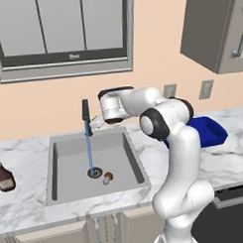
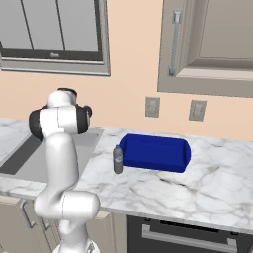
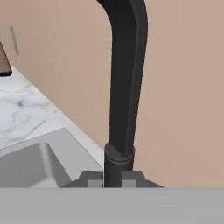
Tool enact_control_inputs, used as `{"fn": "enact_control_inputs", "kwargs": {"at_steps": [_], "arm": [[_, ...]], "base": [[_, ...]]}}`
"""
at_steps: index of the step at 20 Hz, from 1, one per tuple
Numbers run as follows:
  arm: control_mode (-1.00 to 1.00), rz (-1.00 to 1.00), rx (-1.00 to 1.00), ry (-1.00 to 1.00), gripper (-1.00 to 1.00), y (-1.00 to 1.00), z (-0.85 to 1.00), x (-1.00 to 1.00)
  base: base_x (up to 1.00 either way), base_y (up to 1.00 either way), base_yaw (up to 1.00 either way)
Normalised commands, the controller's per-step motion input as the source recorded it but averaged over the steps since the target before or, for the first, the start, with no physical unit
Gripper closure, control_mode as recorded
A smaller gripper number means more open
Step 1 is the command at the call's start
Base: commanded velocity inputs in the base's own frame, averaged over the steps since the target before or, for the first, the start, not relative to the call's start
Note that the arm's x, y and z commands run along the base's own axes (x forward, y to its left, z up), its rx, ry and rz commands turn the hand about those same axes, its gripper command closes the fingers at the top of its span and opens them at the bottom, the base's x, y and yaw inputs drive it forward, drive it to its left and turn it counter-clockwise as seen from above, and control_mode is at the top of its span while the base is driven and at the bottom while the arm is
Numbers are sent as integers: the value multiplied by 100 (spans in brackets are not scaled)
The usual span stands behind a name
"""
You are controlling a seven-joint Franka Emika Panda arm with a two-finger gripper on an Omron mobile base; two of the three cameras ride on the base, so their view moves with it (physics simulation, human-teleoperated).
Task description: Pick up all produce items and place them in the sink. Turn on the sink faucet to wash them. Then turn the sink off and put them in the tray.
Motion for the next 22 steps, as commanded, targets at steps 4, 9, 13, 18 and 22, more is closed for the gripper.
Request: {"fn": "enact_control_inputs", "kwargs": {"at_steps": [4, 9, 13, 18, 22], "arm": [[-100, 8, -2, -1, -100, 0, 18, 0], [-100, 8, 0, -2, -100, -9, 9, 0], [-100, 7, 0, -2, -100, -36, 0, -9], [-100, 6, 0, -1, -100, -40, 0, -14], [-100, 5, 0, 0, -100, -42, -2, -16]], "base": [[0, 0, 0], [0, 0, 0], [0, 0, 0], [0, 0, 0], [0, 0, 0]]}}
